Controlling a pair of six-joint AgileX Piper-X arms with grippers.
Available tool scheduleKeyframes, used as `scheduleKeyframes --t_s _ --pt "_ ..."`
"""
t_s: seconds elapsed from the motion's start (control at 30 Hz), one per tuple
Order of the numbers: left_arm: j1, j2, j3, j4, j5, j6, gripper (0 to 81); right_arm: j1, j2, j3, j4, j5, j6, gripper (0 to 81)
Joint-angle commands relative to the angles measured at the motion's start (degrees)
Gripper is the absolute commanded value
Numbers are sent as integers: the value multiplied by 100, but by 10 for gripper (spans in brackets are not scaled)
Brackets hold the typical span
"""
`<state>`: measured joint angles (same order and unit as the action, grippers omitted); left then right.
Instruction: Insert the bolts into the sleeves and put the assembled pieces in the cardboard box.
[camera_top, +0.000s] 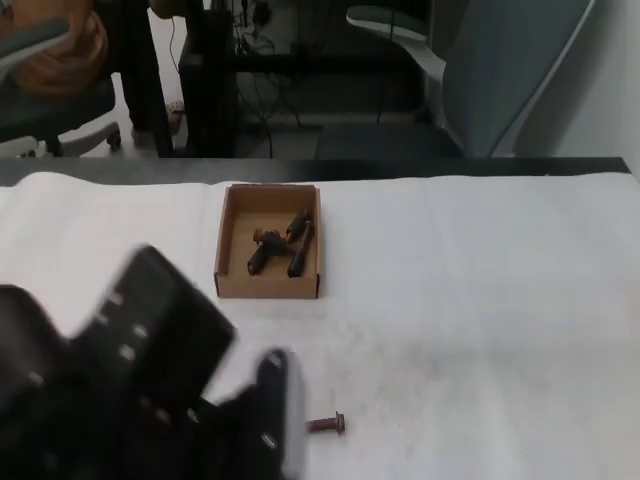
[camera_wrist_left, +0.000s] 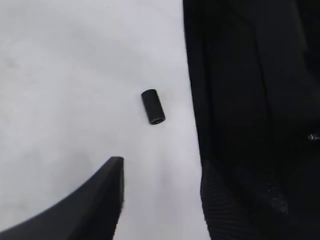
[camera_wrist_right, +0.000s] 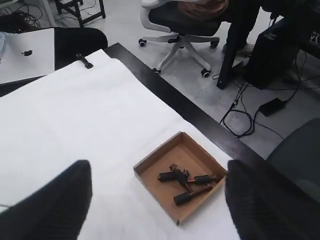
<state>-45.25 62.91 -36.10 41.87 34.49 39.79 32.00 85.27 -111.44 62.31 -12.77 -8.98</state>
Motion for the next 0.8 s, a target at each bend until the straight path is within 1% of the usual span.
scheduleKeyframes --t_s 0.0,0.07,0.17,0.3,0.43,0.67,0.77 --pt "-621 243 -42 -398 -78 -269 455 21 -758 797 -251 -12 -54 700" --pt "-1000 429 -42 -581 -363 -533 455 21 -1203 1361 -558 19 4 700" --pt "-1288 820 -42 -958 -673 -885 455 21 -1888 2249 -960 -5 375 700" --pt "-1259 1416 -84 -1114 -699 -1000 455 21 -2674 3167 -1123 -4 633 700" --pt "-1258 2000 -294 -1081 -767 -980 455 21 -3328 3833 -1123 -4 797 700" --pt "-1269 2658 -762 -1118 -961 -980 455 -35 -3946 4297 -1225 19 898 700" --pt "-1288 2768 -813 -1101 -957 -980 455 -32 -4068 4318 -1225 267 898 700"
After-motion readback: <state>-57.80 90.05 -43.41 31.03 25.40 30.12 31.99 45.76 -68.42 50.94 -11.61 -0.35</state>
